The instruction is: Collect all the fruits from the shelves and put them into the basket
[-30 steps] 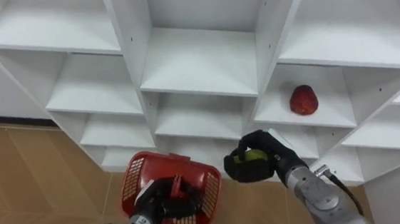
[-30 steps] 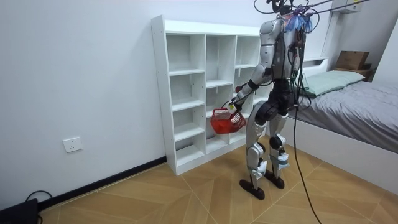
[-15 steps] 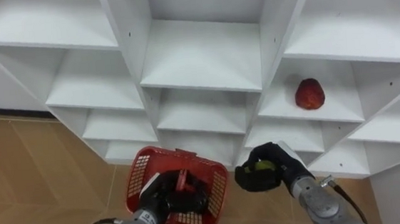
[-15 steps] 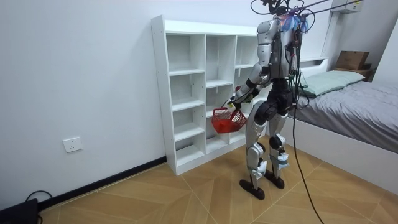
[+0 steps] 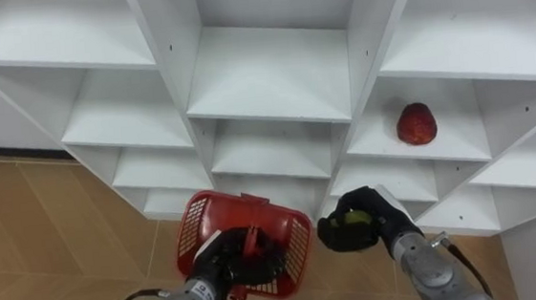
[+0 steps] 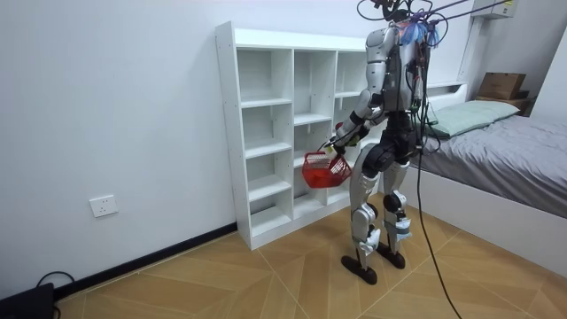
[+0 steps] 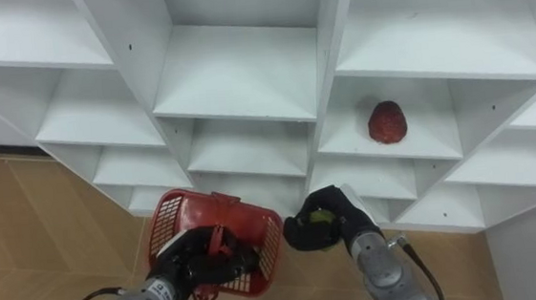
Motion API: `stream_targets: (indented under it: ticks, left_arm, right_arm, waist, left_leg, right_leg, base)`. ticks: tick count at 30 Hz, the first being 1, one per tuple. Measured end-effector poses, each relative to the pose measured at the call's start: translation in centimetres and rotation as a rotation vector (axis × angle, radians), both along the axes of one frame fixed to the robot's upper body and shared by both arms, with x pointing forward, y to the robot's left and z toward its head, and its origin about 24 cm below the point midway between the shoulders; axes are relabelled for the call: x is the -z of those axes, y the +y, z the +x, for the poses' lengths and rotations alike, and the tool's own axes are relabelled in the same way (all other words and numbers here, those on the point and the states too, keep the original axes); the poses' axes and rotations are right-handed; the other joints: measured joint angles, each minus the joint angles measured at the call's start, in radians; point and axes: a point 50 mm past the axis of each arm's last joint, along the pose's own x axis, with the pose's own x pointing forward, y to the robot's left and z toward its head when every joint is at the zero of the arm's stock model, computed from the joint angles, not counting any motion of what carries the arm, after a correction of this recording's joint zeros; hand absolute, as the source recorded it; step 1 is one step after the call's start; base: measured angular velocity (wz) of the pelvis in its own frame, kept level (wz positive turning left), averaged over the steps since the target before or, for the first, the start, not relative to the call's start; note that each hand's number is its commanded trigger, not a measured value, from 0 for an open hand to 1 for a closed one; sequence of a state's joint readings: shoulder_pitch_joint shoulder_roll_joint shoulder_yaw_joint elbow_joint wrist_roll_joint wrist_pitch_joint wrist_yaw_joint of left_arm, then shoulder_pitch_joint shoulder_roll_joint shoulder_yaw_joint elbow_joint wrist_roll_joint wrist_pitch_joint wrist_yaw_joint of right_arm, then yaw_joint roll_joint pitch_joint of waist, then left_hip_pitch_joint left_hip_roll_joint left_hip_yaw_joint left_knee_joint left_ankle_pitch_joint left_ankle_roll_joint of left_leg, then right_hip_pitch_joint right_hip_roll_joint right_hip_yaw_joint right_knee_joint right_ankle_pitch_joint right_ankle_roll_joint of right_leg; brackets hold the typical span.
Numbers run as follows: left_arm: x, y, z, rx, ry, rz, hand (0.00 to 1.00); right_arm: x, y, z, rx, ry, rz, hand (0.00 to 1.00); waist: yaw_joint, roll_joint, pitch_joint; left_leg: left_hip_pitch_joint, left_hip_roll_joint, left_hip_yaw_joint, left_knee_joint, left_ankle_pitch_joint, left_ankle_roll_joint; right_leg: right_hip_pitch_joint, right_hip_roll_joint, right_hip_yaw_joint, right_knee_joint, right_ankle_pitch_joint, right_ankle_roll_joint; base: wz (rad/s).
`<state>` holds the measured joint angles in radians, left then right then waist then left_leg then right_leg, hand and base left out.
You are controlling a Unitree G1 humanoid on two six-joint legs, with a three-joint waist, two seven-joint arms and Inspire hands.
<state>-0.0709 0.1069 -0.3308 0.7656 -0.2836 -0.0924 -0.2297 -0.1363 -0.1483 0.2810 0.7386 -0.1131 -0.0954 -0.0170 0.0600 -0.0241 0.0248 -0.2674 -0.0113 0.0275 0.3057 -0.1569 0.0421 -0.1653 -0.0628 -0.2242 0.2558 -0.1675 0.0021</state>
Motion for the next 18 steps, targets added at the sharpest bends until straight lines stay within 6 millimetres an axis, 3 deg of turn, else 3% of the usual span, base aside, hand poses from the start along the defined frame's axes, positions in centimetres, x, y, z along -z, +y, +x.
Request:
stream_targets:
  ticks: [18]
  left_arm:
    - [0.0,-1.6,-0.3,0.058,0.010,-0.040,1.00]
  right_arm:
    - [0.1,1.7,0.2,-0.026,0.026,0.071,1.00]
  waist:
    - [-0.002,-0.001,0.0014]
  left_leg:
    - [-0.001,0.000,0.005,-0.002,0.000,0.000]
  right_leg:
    - [0.000,0.000,-0.001,-0.001,0.000,0.000]
  base:
    - [0.00]
